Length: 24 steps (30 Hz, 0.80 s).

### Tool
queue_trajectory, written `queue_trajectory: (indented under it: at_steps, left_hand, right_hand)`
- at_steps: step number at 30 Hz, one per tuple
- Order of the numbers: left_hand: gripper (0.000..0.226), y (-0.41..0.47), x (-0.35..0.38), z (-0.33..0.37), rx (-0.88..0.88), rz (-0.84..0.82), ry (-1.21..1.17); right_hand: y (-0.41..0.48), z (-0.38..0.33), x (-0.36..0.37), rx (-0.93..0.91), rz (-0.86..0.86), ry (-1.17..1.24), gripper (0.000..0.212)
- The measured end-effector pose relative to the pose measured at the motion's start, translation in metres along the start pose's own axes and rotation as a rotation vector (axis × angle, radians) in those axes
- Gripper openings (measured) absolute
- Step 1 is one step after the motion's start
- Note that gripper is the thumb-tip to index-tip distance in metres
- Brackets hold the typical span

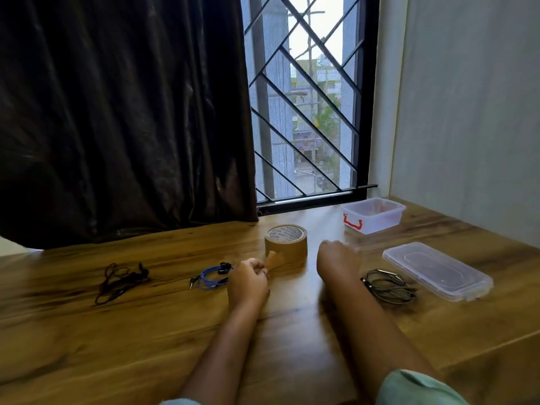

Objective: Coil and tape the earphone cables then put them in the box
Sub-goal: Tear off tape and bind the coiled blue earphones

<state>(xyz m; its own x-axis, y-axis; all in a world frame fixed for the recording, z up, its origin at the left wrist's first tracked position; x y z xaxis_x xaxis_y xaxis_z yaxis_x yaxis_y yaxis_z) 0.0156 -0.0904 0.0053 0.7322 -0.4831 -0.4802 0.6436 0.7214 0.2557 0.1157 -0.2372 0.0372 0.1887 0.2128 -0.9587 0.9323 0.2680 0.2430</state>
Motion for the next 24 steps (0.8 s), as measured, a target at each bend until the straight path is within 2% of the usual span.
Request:
queue_trajectory:
  at_steps: [3, 14, 18, 24]
  left_hand:
    - [0.015, -0.001, 0.000, -0.001, 0.003, 0.015, -0.010]
    - [0.013, -0.010, -0.007, 0.001, -0.007, 0.038, 0.066]
    - [0.012, -0.014, -0.011, 0.000, -0.018, 0.049, 0.089]
    - [0.015, -0.015, -0.013, 0.003, -0.008, 0.062, 0.108]
  right_hand:
    - [-0.012, -0.004, 0.007, -0.017, -0.084, 0.046, 0.035]
    - [-0.074, -0.018, -0.010, -0.158, -0.018, 0.174, 0.018]
    - [-0.071, -0.014, -0.016, -0.176, -0.078, 0.047, 0.024]
    - [-0.074, -0.024, -0.016, -0.331, -0.154, -0.146, 0.024]
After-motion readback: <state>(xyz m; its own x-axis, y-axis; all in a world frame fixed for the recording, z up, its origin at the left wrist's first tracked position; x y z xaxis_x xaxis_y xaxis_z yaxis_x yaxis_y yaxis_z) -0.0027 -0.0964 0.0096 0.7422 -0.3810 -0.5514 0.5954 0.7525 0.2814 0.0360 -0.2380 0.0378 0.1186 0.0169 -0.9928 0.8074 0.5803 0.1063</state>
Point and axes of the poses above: each hand's wrist, its own y-axis towards the middle knuckle, its own x-axis out of the palm, z = x × y, the point moved 4 cm from there along y, towards the middle knuckle, and after that the axes turned 1 degree about x, right-handed, at the moved point
